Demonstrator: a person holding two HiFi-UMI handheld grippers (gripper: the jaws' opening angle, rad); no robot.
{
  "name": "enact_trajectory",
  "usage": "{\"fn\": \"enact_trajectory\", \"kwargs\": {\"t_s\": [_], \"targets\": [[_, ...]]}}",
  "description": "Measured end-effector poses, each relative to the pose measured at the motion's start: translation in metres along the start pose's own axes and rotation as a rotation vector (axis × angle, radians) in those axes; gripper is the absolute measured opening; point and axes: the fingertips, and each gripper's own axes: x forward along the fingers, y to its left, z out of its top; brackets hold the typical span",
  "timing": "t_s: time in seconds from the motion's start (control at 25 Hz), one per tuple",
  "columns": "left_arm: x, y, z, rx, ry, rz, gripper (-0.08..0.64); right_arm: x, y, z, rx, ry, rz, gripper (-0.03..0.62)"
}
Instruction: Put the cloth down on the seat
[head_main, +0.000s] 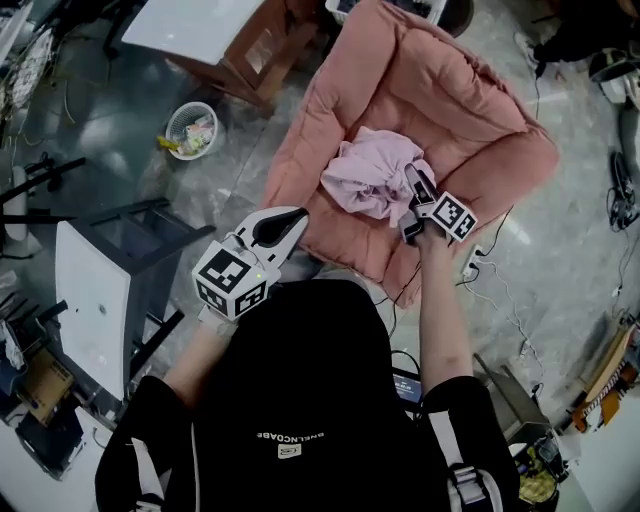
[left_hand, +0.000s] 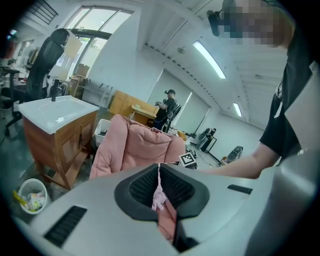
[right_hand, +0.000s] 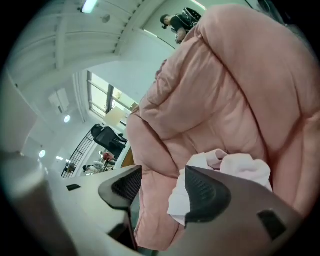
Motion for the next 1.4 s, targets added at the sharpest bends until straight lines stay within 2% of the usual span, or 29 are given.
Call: {"fn": "enact_trajectory", "kwargs": {"t_s": [0.36,0.76,1.0,1.24,1.4], "targets": [[0.041,-0.03,0.035,0.097,0.015,-0.156,0.015,-0.076,0.047,0.041,-0.054,-0.139,0.034,0.268],[0.067,-0.073,0.063,0.174,0.027,-0.281,0.015,-0.17,0.11,0.073,-0.082,-0.334,0.082,0.268],[0.08,-0.112,0.075,0.224,0.026,-0.354,0.015,-0.232,0.138,0.075,-0.144,-0.44,0.058,0.267],[0.091,-0.152,0.075,0.261,0.03,-0.413,0.015,-0.297,0.161,0.068,-0.316,-0.509,-0.011,0.267],[0.099,-0.19,0.071,0.261,0.036,-0.465,0.015,-0.342,0.167,0.058,-0.371,-0.54,-0.056,0.267]]}}
